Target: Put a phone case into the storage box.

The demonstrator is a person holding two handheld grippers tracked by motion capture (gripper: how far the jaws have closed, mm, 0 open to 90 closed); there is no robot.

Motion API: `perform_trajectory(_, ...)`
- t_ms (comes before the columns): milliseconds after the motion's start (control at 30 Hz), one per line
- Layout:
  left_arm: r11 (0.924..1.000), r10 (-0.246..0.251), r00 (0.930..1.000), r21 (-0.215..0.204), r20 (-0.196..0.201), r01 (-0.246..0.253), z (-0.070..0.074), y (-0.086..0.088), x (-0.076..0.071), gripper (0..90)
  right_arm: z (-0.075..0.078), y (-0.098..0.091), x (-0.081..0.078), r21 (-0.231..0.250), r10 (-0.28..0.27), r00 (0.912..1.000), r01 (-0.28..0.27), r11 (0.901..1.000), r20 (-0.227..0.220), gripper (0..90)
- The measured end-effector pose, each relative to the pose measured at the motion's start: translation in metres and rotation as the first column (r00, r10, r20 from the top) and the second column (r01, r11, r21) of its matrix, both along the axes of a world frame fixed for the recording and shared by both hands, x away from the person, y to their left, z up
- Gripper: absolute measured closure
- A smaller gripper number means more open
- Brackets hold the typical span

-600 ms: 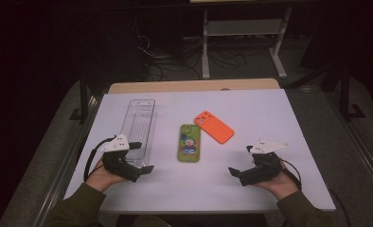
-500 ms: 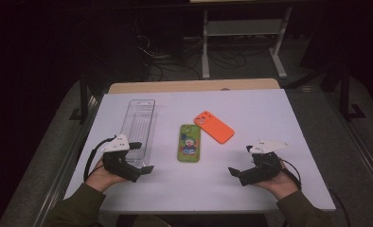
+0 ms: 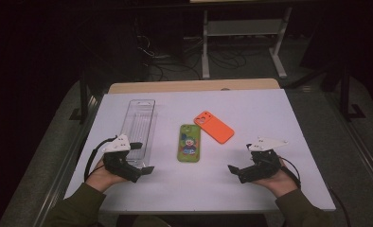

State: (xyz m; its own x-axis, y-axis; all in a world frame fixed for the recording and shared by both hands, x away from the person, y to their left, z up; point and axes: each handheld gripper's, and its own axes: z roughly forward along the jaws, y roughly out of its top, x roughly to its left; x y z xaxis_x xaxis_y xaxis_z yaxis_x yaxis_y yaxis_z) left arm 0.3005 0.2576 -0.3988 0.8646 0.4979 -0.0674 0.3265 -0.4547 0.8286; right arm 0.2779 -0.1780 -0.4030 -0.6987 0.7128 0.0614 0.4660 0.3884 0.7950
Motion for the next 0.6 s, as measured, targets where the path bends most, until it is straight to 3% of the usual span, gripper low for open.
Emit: perform_trajectory(600,1.0,0.003,1.0,-0.009,-0.005,-0.003,-0.001,0.0,0.001,0.0,0.008,0.008,0.025,-0.01,-0.029,0.999,0.029,0.9995,-0.033,0.0)
